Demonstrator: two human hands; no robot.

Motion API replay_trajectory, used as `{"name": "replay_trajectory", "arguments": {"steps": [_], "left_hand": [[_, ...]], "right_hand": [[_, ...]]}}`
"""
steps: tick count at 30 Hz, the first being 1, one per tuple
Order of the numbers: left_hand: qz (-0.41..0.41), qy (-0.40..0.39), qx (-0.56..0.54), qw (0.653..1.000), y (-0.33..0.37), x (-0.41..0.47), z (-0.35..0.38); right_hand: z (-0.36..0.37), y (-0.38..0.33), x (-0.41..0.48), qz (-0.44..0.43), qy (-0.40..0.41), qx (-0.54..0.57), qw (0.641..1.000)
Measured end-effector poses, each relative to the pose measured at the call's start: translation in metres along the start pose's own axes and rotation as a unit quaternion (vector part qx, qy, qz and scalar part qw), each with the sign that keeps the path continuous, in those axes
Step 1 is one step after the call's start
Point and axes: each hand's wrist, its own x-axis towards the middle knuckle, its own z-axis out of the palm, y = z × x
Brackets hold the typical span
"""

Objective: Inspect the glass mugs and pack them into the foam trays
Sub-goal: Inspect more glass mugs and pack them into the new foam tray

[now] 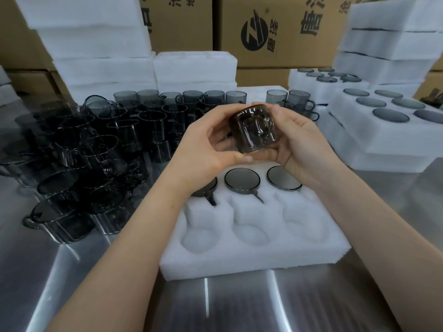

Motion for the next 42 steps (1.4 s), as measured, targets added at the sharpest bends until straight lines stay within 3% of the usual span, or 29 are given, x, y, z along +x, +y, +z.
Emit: {"name": "replay_trajectory", "arguments": {"steps": [6, 10, 12, 16, 19, 23, 26, 29, 31, 34, 42], "left_hand": [[0.016, 0.079, -0.024, 0.996, 0.005, 0.0, 0.003], [0.011, 0.148, -0.007, 0.989, 0.005, 0.001, 0.003], [0.01, 0.161, 0.054, 0.985, 0.004, 0.001, 0.001], [-0.004, 0.136, 0.134, 0.982, 0.004, -0.001, -0.001], [-0.019, 0.107, 0.085, 0.99, 0.003, -0.001, -0.008], [-0.044, 0.06, 0.029, 0.997, 0.005, -0.004, -0.02], [-0.054, 0.055, 0.0, 0.997, 0.006, -0.004, -0.022], [-0.06, 0.115, -0.03, 0.991, 0.004, -0.001, -0.026], [-0.063, 0.171, -0.01, 0.983, 0.001, -0.001, -0.028], [-0.081, 0.22, 0.048, 0.971, -0.002, 0.0, -0.027], [-0.158, 0.2, 0.154, 0.955, -0.009, -0.001, -0.034]], "right_hand": [[0.006, -0.014, -0.004, -0.045, 0.027, -0.022, 0.998], [0.018, -0.017, -0.012, -0.086, 0.005, -0.159, 0.984], [0.027, -0.015, -0.015, -0.092, 0.006, -0.216, 0.972], [0.034, -0.018, -0.016, -0.094, 0.043, -0.221, 0.97], [0.033, -0.024, -0.016, -0.072, 0.045, -0.216, 0.973], [0.04, -0.032, -0.019, -0.065, 0.123, -0.22, 0.966], [0.05, -0.038, -0.026, -0.07, 0.168, -0.285, 0.941], [0.062, -0.047, -0.037, -0.076, 0.169, -0.338, 0.923], [0.074, -0.049, -0.046, -0.061, 0.145, -0.393, 0.906], [0.095, -0.043, -0.061, -0.028, 0.08, -0.516, 0.852], [0.129, -0.017, -0.062, -0.035, -0.03, -0.625, 0.779]]}}
